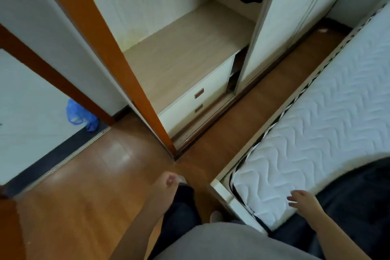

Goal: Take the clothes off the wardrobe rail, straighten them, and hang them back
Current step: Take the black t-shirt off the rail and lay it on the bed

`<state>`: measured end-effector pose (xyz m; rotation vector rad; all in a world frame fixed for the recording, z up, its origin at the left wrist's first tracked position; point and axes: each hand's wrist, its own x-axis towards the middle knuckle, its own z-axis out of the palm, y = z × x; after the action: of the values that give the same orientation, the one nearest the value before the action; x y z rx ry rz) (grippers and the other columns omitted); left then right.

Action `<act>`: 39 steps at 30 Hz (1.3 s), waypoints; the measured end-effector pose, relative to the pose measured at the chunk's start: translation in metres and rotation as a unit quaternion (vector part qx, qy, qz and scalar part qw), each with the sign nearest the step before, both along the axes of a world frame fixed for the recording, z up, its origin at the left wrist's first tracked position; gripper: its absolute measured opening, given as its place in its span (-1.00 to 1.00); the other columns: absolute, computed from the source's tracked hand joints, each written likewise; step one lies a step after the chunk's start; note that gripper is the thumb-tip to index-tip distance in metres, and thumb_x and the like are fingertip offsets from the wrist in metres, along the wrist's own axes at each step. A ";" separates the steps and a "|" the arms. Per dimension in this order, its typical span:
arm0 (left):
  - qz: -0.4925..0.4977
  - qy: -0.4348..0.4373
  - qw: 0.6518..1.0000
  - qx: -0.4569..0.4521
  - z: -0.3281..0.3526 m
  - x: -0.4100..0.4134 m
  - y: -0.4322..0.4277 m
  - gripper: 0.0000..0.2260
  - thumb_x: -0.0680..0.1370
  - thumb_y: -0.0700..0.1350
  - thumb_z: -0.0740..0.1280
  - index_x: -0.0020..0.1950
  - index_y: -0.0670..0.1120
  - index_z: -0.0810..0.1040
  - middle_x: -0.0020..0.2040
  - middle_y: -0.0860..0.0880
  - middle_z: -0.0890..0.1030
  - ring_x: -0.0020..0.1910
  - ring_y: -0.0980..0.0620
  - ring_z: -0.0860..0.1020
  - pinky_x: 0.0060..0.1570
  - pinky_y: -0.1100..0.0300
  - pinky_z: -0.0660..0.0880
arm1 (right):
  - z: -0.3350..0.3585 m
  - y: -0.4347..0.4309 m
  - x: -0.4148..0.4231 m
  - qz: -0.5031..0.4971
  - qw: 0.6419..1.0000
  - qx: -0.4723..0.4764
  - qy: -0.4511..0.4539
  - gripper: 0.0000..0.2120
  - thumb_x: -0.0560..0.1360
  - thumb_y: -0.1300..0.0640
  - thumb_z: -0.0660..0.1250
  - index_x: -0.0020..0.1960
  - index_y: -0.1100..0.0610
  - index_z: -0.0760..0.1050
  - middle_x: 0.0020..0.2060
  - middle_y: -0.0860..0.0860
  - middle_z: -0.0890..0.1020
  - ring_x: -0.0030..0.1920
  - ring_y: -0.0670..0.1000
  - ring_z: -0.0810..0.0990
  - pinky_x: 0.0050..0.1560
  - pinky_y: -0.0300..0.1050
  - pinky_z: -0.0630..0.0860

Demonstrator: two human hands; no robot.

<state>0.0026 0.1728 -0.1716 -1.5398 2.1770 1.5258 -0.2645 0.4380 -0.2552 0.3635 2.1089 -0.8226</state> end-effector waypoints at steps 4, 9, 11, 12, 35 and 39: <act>-0.094 0.005 0.995 -0.017 0.003 -0.020 -0.072 -0.88 0.59 -0.07 0.16 0.10 0.06 0.40 0.00 0.08 0.51 0.05 0.12 0.49 -0.15 0.42 0.35 | -0.002 -0.023 0.015 -0.099 0.995 0.023 -0.015 -0.81 0.58 0.24 0.11 0.12 0.29 0.40 -0.02 0.20 0.50 -0.04 0.14 0.45 -0.09 -0.05 0.30; -0.155 0.008 0.987 -0.043 0.012 -0.070 -0.143 -0.81 0.58 -0.06 0.16 0.17 0.02 0.42 0.04 0.06 0.53 0.08 0.10 0.51 0.05 0.24 0.47 | 0.010 -0.103 0.000 -0.069 0.998 -0.007 0.011 -0.76 0.55 0.22 0.16 0.15 0.31 0.43 -0.05 0.19 0.54 -0.10 0.13 0.50 -0.12 -0.04 0.39; -0.154 0.022 0.987 -0.030 0.017 -0.094 -0.159 -0.80 0.58 -0.04 0.17 0.18 0.01 0.43 0.08 0.04 0.55 0.10 0.08 0.51 0.15 0.13 0.47 | 0.024 -0.135 -0.015 -0.055 0.996 -0.049 0.042 -0.79 0.54 0.20 0.19 0.13 0.27 0.45 -0.03 0.19 0.56 -0.11 0.11 0.52 -0.25 -0.14 0.35; -0.150 0.036 0.988 -0.023 0.022 -0.107 -0.163 -0.82 0.57 -0.04 0.17 0.16 0.02 0.43 0.08 0.02 0.56 0.10 0.07 0.52 0.17 0.11 0.46 | 0.034 -0.149 -0.024 -0.049 0.995 -0.070 0.058 -0.81 0.54 0.20 0.19 0.12 0.24 0.45 -0.01 0.19 0.56 -0.11 0.10 0.52 -0.27 -0.17 0.36; 0.097 0.375 0.891 -0.238 0.210 -0.432 -0.341 -0.70 0.25 0.25 0.20 -0.11 0.17 0.50 -0.07 0.02 0.63 -0.01 -0.05 0.59 0.08 -0.02 0.50 | 0.347 -0.461 -0.392 0.363 0.746 -0.345 0.439 -0.75 0.54 0.11 0.21 0.21 0.03 0.43 0.07 0.01 0.61 0.12 0.00 0.57 0.19 -0.05 0.49; 0.098 0.410 0.867 -0.267 0.248 -0.470 -0.370 -0.67 0.24 0.27 0.20 -0.11 0.15 0.51 -0.08 0.05 0.65 -0.02 0.00 0.60 0.03 0.11 0.49 | 0.411 -0.504 -0.428 0.379 0.689 -0.404 0.467 -0.79 0.54 0.17 0.20 0.17 0.04 0.42 0.06 0.06 0.59 0.12 0.05 0.56 0.21 0.03 0.48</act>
<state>-0.4679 -0.1971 0.0764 -1.3986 3.2212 2.0352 -0.6924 -0.0660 0.1559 -1.6115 2.0791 -1.4275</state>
